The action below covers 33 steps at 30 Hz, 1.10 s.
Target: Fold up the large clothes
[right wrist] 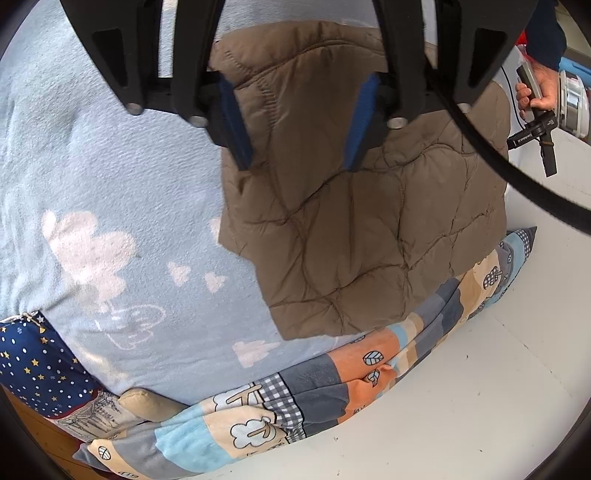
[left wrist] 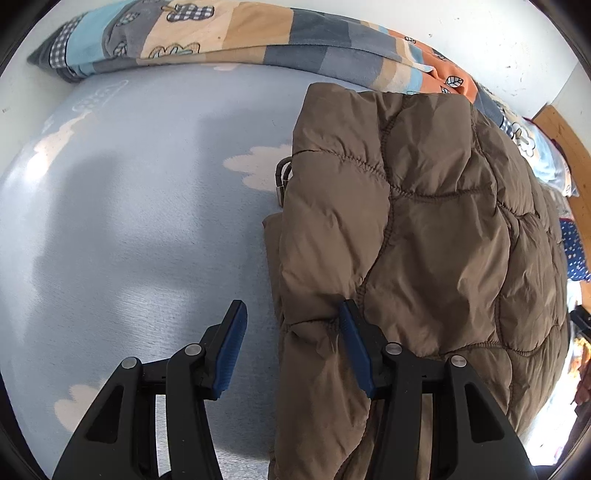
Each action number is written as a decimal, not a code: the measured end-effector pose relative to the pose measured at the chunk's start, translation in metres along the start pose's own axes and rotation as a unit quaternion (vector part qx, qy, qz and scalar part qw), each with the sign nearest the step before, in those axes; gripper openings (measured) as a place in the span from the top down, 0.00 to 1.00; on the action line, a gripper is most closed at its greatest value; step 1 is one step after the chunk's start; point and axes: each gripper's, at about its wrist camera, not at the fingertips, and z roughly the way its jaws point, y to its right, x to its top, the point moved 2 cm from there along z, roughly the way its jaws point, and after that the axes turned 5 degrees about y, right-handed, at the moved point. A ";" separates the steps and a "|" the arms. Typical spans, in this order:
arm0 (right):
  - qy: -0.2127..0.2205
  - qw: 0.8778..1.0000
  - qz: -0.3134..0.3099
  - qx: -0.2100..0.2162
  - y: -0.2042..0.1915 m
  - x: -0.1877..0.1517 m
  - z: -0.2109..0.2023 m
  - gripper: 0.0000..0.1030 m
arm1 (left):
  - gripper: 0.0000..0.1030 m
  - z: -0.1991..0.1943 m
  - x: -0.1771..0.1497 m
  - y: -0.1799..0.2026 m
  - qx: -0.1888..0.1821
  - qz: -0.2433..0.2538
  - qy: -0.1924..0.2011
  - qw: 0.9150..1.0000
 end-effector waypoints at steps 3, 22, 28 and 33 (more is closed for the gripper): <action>0.013 1.000 0.014 -0.008 0.021 0.007 -0.006 0.31 | 0.39 0.007 0.000 -0.013 -0.027 -0.025 -0.010 0.999; -0.086 0.977 0.092 0.173 0.076 0.013 0.086 0.17 | 0.25 0.052 0.011 -0.038 -0.188 -0.032 -0.075 0.979; -0.130 0.971 0.033 0.200 0.041 0.012 0.121 0.08 | 0.18 0.068 0.026 -0.024 -0.203 0.000 -0.078 0.976; -0.158 0.964 -0.030 0.211 0.010 0.019 0.144 0.03 | 0.20 0.082 0.042 -0.009 -0.209 0.043 -0.101 0.972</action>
